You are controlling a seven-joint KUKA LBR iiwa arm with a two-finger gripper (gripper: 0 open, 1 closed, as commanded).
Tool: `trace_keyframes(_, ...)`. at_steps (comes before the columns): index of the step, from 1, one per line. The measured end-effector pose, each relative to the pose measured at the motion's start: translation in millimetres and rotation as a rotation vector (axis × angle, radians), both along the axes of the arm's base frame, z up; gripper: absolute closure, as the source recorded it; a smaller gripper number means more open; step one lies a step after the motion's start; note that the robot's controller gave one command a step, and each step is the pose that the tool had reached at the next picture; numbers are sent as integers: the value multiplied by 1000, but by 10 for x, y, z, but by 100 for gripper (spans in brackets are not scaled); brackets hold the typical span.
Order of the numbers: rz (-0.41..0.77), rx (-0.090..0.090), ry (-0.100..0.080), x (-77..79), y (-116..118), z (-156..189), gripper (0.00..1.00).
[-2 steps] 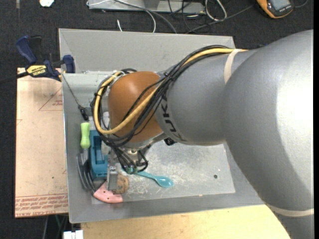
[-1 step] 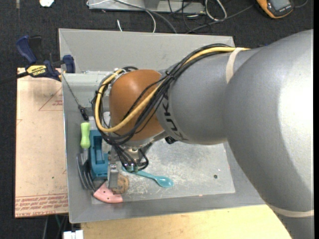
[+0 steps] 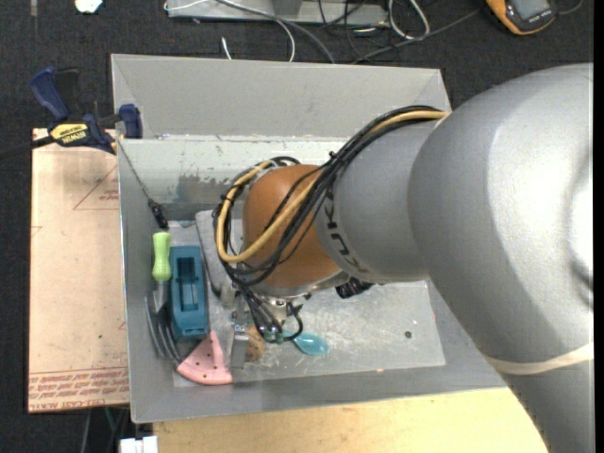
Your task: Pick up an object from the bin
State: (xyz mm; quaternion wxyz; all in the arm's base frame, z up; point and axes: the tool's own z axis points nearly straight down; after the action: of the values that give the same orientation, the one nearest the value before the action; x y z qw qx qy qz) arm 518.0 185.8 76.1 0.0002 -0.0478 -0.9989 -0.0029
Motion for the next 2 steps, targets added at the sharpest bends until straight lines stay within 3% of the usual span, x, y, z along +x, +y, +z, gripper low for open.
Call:
trace_keyframes(1, 7, 0, -1, -118, -110, 154, 0)
trace_keyframes(2, -219, -5, 13, -332, -440, 228, 0)
